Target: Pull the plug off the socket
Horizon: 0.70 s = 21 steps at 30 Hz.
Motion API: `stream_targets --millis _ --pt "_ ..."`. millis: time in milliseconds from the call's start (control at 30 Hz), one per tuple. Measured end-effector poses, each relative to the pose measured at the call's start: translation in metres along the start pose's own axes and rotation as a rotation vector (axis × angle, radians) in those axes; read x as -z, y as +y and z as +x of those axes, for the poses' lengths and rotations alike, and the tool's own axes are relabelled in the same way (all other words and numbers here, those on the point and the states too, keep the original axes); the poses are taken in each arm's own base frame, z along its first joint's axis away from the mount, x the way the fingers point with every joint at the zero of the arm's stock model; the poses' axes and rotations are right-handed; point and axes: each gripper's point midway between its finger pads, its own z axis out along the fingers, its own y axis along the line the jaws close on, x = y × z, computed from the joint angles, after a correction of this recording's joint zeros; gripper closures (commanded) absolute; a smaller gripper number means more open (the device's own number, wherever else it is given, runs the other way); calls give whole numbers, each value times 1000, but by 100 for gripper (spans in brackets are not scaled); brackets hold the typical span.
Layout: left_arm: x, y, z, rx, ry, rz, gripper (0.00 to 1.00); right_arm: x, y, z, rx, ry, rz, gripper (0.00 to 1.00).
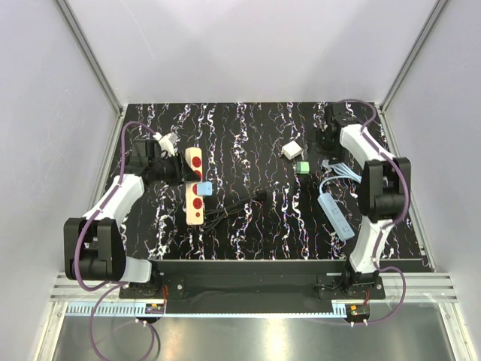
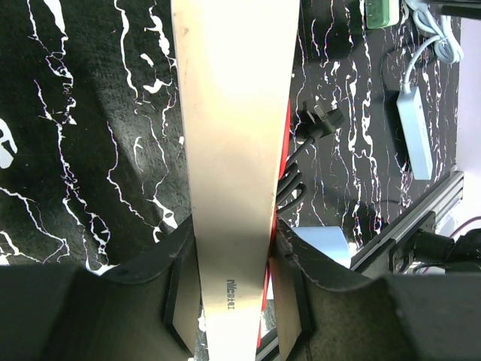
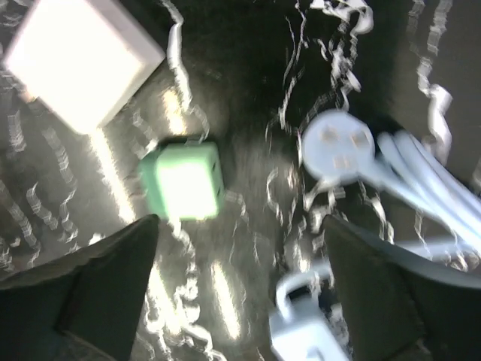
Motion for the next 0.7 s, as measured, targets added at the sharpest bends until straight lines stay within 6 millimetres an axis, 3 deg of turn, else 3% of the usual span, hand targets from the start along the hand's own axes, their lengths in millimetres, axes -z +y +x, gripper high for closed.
stream_targets --millis 167,267,400,533,633,700 --pt "0 0 0 -3 -1 -1 100 58 14 -7 -11 -129 -44 0" --pt "0 0 0 -3 -1 -1 100 74 26 -9 -27 -160 -110 0" --pt "0 1 0 -3 -2 -5 100 66 45 5 -68 -113 -221 0" --pt "0 1 0 -3 -2 -5 100 48 69 46 -108 -5 -322 0" --pt "0 1 0 -3 -2 -7 100 45 98 77 -82 57 -375 0" --pt "0 2 0 -3 -3 -9 100 52 128 95 -32 67 -430 0"
